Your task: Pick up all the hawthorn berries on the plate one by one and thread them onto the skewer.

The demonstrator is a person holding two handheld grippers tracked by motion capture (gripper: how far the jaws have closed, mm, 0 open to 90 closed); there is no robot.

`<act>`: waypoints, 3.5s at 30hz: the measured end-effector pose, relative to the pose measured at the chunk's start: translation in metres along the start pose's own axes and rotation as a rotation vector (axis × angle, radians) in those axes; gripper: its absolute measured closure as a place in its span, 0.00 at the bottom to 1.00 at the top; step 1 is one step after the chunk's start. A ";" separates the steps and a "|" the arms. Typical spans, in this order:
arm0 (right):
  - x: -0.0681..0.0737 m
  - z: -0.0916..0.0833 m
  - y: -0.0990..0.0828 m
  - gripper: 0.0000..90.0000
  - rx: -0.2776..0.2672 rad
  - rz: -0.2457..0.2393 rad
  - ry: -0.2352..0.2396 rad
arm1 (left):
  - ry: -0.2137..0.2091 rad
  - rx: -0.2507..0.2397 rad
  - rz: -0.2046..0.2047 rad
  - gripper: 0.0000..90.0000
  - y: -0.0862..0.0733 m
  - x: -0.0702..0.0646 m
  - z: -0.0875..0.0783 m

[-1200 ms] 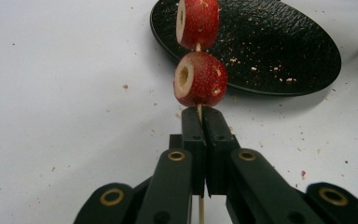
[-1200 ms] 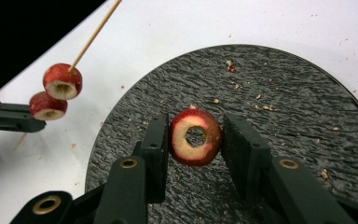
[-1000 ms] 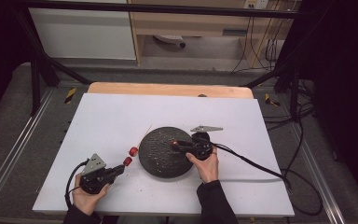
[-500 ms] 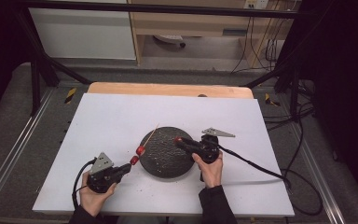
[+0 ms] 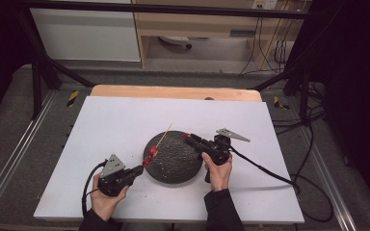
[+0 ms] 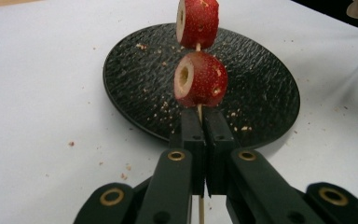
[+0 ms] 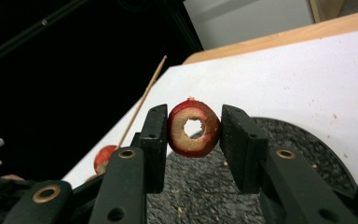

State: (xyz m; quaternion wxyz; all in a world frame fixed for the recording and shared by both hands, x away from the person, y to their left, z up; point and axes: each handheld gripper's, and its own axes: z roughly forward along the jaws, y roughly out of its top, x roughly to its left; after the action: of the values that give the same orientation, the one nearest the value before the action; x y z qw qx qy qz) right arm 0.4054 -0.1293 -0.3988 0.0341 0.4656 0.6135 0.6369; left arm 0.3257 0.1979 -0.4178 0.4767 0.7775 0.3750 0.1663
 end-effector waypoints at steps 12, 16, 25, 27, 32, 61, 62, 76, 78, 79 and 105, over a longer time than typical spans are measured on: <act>-0.001 -0.004 0.016 0.70 -0.092 0.047 0.023 | -0.012 -0.038 0.004 0.98 0.010 -0.015 0.007; -0.003 -0.005 0.022 0.70 -0.119 0.065 0.026 | -0.023 -0.047 0.009 0.98 0.013 -0.021 0.011; -0.004 -0.007 0.031 0.70 -0.193 0.089 0.030 | -0.037 -0.057 0.016 0.98 0.016 -0.031 0.016; -0.004 -0.008 0.033 0.70 -0.208 0.094 0.027 | -0.041 -0.058 0.012 0.98 0.016 -0.033 0.018; -0.004 -0.010 0.037 0.70 -0.251 0.100 0.023 | -0.047 -0.060 0.012 0.98 0.016 -0.037 0.020; -0.006 -0.004 0.036 0.70 -0.347 0.125 0.048 | -0.074 -0.088 -0.020 0.98 0.023 -0.049 0.028; -0.006 -0.004 0.036 0.70 -0.349 0.126 0.050 | -0.077 -0.089 -0.022 0.98 0.023 -0.049 0.029; -0.004 -0.004 0.034 0.70 -0.367 0.132 0.057 | -0.074 -0.113 -0.037 0.98 0.024 -0.055 0.032; -0.004 -0.003 0.033 0.70 -0.370 0.131 0.058 | -0.076 -0.114 -0.044 0.98 0.024 -0.055 0.033; -0.004 -0.003 0.033 0.70 -0.370 0.131 0.058 | -0.073 -0.116 -0.045 0.98 0.025 -0.055 0.033; -0.001 0.002 0.021 0.71 -0.371 0.165 0.082 | -0.045 -0.172 -0.099 0.98 0.042 -0.064 0.045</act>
State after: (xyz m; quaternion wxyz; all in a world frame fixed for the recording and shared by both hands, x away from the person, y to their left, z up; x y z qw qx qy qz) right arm 0.4183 -0.1335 -0.3829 0.0419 0.4735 0.4466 0.7580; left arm 0.3291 0.1118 -0.3971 0.5578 0.7175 0.3866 0.1565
